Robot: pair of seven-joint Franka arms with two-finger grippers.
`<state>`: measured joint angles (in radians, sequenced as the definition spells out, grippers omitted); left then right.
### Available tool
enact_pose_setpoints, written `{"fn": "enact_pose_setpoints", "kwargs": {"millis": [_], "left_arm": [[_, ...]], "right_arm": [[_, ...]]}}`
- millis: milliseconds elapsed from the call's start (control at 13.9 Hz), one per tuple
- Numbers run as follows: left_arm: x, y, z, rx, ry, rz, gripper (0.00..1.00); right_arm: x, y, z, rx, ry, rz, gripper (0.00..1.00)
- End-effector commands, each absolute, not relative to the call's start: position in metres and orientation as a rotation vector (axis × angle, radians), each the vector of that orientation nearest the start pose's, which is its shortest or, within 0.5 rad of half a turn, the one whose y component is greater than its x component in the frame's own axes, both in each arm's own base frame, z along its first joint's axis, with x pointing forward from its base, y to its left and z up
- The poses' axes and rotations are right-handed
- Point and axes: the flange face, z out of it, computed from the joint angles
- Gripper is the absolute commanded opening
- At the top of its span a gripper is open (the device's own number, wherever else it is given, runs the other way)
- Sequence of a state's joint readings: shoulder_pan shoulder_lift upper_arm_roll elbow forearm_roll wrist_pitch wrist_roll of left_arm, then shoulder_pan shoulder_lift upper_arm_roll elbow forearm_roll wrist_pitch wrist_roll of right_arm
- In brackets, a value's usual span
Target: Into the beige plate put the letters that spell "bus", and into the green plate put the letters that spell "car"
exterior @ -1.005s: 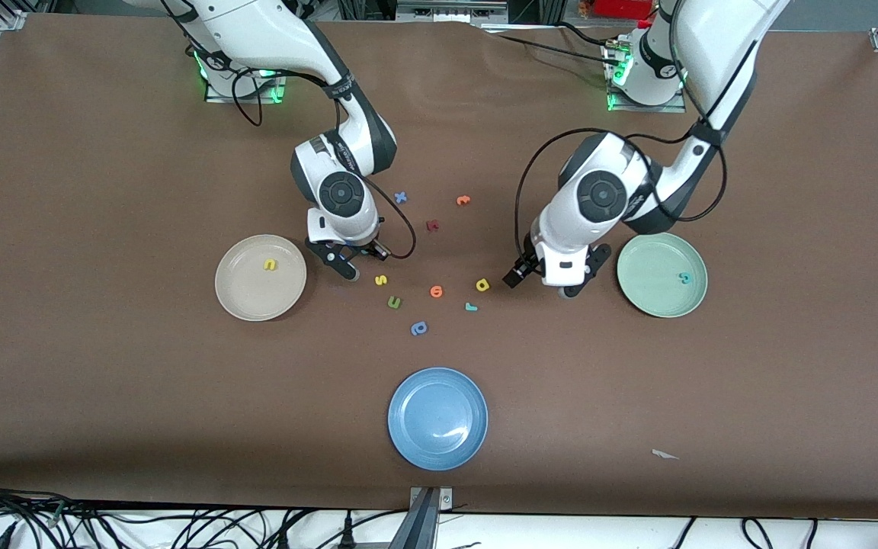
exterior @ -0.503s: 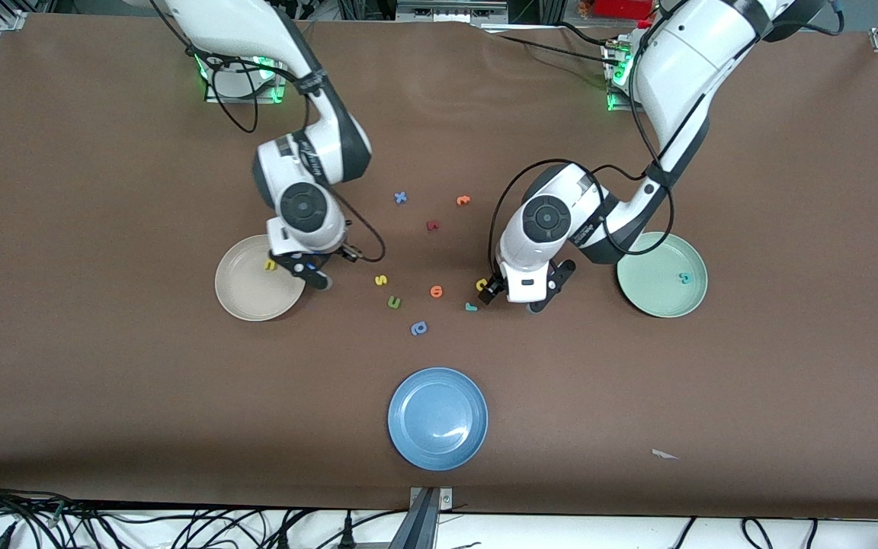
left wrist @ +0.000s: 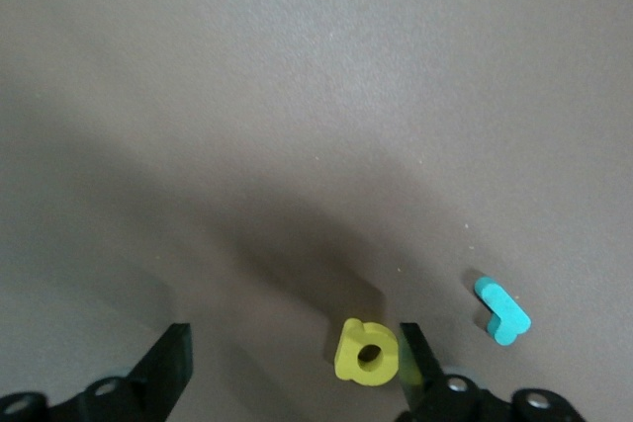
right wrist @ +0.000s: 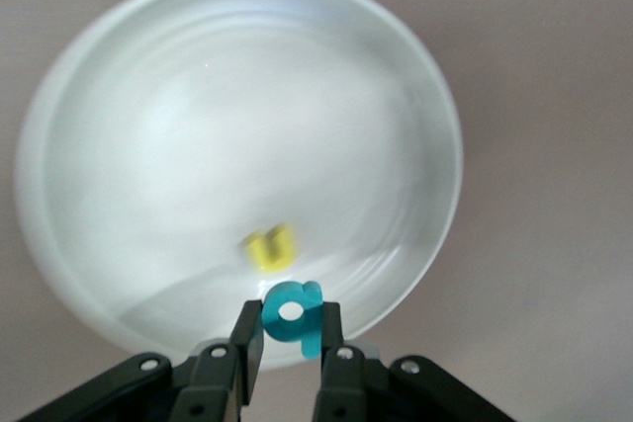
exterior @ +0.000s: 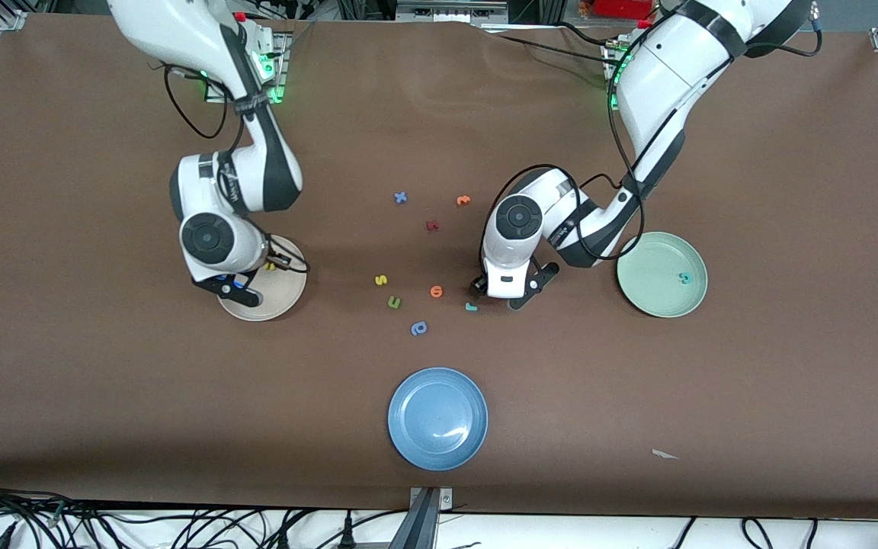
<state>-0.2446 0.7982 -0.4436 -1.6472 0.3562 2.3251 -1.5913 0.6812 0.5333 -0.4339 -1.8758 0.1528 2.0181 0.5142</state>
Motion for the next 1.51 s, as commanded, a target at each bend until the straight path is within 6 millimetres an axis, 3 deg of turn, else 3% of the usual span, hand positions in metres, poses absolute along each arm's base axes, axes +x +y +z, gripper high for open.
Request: {"fn": "enact_pose_setpoints", "kwargs": {"millis": [0,72,215,431,574,646,933,1077,1149,1436], "left_arm": [[0.565,-0.411,0.18,-2.933,-1.179,0.05,0.85],[0.569,-0.414,0.182,-2.941,-1.191,0.044,0.85],[0.57,-0.416,0.179,-2.943,-1.189,0.045,0.85],[0.568,-0.418,0.179,-2.947,-1.174,0.038,0.78],[0.568,-0.418,0.178,-2.946,-1.173,0.04,0.74],[0.568,-0.418,0.178,-2.945,-1.176,0.043,0.71],[0.568,-0.416,0.176,-2.94,-1.177,0.046,0.52],[0.569,-0.415,0.176,-2.938,-1.178,0.045,0.44],[0.569,-0.414,0.175,-2.937,-1.18,0.046,0.37],[0.571,-0.412,0.175,-2.932,-1.184,0.04,0.19]], "right_arm": [[0.577,0.139,0.201,-3.257,0.482,0.512,0.16],[0.577,0.139,0.2,-3.253,0.479,0.52,0.31],[0.576,0.146,0.209,-3.245,0.459,0.52,1.0],[0.58,0.185,0.253,-3.21,0.387,0.488,1.0],[0.587,0.208,0.274,-3.194,0.336,0.434,1.0],[0.586,0.23,0.28,-3.161,0.314,0.416,1.0],[0.575,0.308,0.266,-3.05,0.525,0.284,0.97],[0.571,0.328,0.253,-3.041,0.56,0.223,0.83],[0.567,0.339,0.245,-3.033,0.612,0.194,0.7],[0.57,0.35,0.211,-2.947,0.939,0.084,0.66]]}}
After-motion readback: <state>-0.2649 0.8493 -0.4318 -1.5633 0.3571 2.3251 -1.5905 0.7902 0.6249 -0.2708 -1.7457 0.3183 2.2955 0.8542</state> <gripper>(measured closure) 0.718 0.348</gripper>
